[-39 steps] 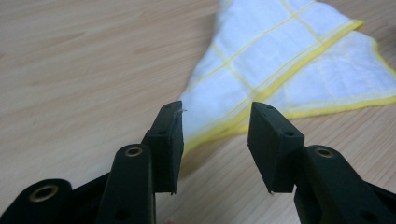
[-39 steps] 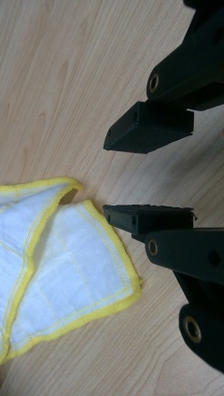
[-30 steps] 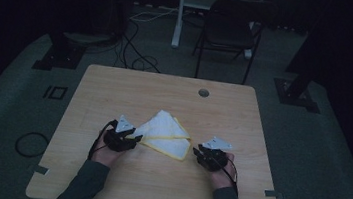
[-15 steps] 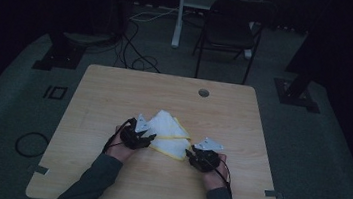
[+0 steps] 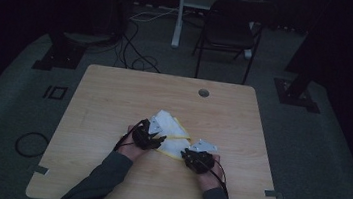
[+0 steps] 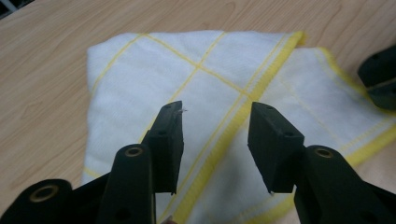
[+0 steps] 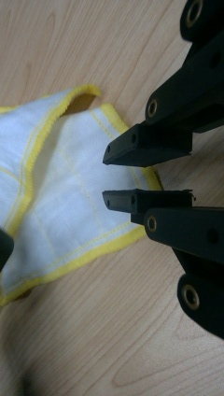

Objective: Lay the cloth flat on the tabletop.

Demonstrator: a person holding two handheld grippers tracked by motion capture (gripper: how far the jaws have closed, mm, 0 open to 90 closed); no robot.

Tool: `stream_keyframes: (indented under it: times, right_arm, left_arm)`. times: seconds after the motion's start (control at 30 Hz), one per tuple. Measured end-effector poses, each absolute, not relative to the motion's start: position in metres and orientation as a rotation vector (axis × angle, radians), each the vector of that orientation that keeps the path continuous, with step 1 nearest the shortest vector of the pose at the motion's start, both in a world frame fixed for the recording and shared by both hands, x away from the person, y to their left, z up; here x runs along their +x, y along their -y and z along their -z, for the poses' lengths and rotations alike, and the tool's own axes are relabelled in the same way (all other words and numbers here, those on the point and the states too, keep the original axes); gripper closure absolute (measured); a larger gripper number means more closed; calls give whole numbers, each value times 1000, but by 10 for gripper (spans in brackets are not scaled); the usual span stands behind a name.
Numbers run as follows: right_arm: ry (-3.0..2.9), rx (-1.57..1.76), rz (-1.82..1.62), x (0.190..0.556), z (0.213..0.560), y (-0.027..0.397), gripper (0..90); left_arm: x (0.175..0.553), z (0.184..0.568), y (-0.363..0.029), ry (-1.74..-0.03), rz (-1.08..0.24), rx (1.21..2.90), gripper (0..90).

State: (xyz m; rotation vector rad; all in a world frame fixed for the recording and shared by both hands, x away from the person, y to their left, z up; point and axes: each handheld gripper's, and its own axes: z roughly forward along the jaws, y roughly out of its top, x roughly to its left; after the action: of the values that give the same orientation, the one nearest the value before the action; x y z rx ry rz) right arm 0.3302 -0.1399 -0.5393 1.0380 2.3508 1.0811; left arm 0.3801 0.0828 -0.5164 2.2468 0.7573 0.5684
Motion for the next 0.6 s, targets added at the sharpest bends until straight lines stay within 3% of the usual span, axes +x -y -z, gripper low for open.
stream_keyframes:
  times: [0.6]
  right_arm:
    - [-2382,1032,-1077,329,545,139,810]
  left_arm:
    - [380,525,-45,-676,-639,2283,530]
